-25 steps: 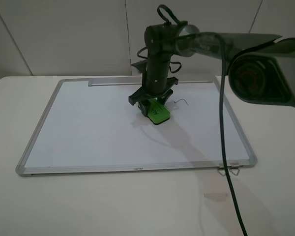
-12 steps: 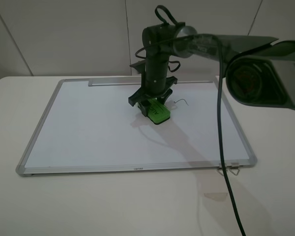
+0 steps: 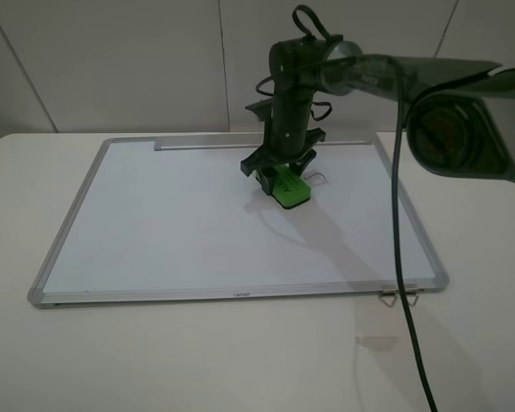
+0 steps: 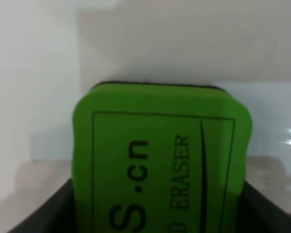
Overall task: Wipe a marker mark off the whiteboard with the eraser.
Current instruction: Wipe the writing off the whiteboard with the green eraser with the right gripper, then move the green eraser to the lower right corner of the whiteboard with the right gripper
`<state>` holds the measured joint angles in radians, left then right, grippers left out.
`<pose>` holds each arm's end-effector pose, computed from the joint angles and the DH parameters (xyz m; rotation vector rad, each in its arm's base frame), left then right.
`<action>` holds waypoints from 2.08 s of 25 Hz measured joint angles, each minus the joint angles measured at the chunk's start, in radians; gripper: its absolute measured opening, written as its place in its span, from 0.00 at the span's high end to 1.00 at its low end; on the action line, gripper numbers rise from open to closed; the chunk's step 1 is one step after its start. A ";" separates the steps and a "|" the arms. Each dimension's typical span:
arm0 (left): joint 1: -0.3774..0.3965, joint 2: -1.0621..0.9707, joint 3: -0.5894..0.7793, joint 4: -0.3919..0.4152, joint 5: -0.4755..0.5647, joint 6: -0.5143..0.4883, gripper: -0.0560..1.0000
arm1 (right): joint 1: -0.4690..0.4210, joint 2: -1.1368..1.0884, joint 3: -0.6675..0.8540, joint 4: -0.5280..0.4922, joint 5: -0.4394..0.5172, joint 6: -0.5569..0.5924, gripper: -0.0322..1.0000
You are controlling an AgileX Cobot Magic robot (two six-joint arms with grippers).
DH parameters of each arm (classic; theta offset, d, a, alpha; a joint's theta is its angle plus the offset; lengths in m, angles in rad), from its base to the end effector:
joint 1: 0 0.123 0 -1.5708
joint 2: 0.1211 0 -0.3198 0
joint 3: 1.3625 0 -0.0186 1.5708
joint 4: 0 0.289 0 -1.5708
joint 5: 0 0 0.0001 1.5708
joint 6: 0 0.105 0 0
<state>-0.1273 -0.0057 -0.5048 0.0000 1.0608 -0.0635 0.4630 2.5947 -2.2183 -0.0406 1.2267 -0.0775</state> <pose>0.0046 -0.0006 0.2908 0.0649 2.0350 -0.1199 0.5200 0.2551 0.0857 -0.8410 2.9630 -0.0422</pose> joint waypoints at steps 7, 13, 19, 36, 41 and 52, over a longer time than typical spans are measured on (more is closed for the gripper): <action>0.000 0.000 0.000 0.000 0.000 0.000 0.30 | -0.127 0.000 0.000 0.000 -0.006 0.000 0.39; 0.000 0.000 0.000 0.000 0.000 0.000 0.30 | -0.258 0.000 0.000 0.001 -0.007 0.000 0.39; 0.000 -0.002 0.000 0.000 0.000 0.000 0.30 | -0.325 0.000 0.000 0.017 -0.007 -0.009 0.39; 0.000 -0.002 0.000 0.000 0.000 0.000 0.30 | 0.036 0.015 -0.009 0.022 -0.018 -0.026 0.39; 0.000 -0.002 0.000 0.000 0.000 0.000 0.30 | 0.133 0.017 -0.009 0.018 -0.019 -0.034 0.39; 0.000 -0.002 0.000 0.000 0.000 0.000 0.30 | 0.132 0.003 -0.039 0.014 -0.006 0.016 0.39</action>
<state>-0.1272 -0.0075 -0.5048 0.0000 1.0608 -0.0635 0.5948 2.5973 -2.2576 -0.0268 1.2206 -0.0616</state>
